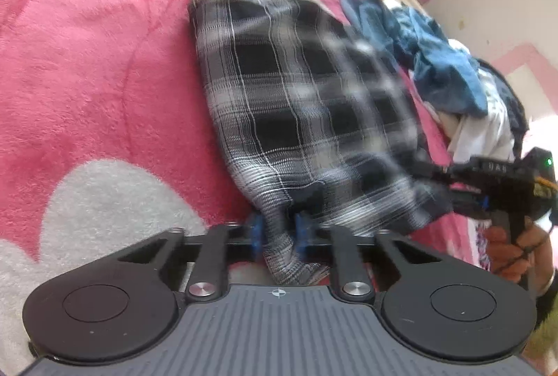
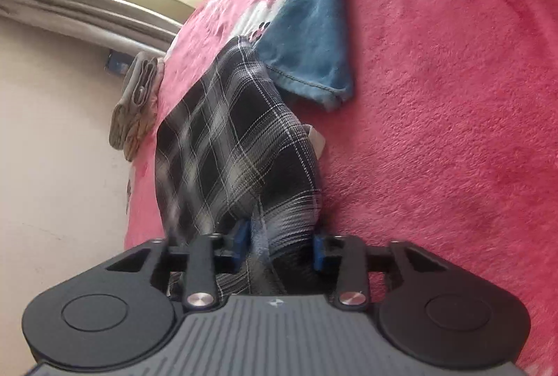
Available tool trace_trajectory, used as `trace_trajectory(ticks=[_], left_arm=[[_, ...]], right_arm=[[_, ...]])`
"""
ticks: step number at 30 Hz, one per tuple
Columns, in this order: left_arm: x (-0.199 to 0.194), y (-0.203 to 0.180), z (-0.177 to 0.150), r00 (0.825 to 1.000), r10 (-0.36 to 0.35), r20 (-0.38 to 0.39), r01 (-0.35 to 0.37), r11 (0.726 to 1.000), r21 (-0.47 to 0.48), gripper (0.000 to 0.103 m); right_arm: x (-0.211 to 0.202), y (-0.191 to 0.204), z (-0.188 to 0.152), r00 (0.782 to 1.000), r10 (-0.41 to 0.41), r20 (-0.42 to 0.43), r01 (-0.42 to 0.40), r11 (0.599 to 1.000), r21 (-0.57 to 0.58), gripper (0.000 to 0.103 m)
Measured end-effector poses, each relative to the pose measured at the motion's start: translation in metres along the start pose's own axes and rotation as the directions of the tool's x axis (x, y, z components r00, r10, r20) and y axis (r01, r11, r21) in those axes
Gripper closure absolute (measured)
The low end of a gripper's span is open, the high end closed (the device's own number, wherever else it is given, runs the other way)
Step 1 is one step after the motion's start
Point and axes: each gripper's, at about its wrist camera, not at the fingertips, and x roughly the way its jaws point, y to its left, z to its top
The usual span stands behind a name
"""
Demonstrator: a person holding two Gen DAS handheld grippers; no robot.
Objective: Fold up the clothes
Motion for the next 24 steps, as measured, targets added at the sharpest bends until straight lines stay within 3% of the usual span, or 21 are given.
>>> trace_trajectory(ticks=[5, 8, 12, 14, 17, 19, 22, 24], left_arm=[[-0.026, 0.005, 0.009, 0.998, -0.051, 0.046, 0.053, 0.998, -0.044, 0.096], [-0.05, 0.023, 0.02, 0.994, -0.094, 0.062, 0.099, 0.992, -0.073, 0.096], [-0.074, 0.054, 0.029, 0.992, -0.124, 0.031, 0.127, 0.987, -0.095, 0.096], [-0.072, 0.062, 0.029, 0.994, -0.11, -0.015, 0.108, 0.992, -0.068, 0.095], [-0.055, 0.07, 0.024, 0.994, -0.054, -0.1, 0.052, 0.998, -0.017, 0.084], [-0.052, 0.072, 0.027, 0.989, -0.017, -0.146, 0.02, 1.0, 0.018, 0.074], [-0.063, 0.072, 0.035, 0.994, -0.028, -0.109, 0.035, 0.997, 0.067, 0.061], [-0.069, 0.074, 0.042, 0.997, -0.033, -0.07, 0.038, 0.996, 0.076, 0.044]], right_arm=[[-0.015, 0.022, -0.015, 0.999, -0.011, 0.051, 0.009, 0.999, 0.036, 0.083], [-0.017, 0.035, -0.033, 0.999, 0.003, 0.033, -0.006, 0.997, 0.08, 0.083], [-0.011, 0.052, -0.065, 1.0, 0.029, -0.013, -0.027, 0.99, 0.137, 0.083], [-0.006, 0.06, -0.082, 0.999, 0.027, -0.035, -0.022, 0.989, 0.145, 0.083], [0.004, 0.055, -0.09, 0.999, -0.025, -0.047, 0.03, 0.993, 0.111, 0.075], [0.007, 0.045, -0.087, 0.997, -0.027, -0.066, 0.035, 0.991, 0.132, 0.059], [-0.009, 0.031, -0.076, 0.998, 0.008, -0.054, 0.0, 0.989, 0.151, 0.051], [-0.023, 0.027, -0.066, 1.0, 0.011, -0.007, -0.01, 0.991, 0.135, 0.044]])
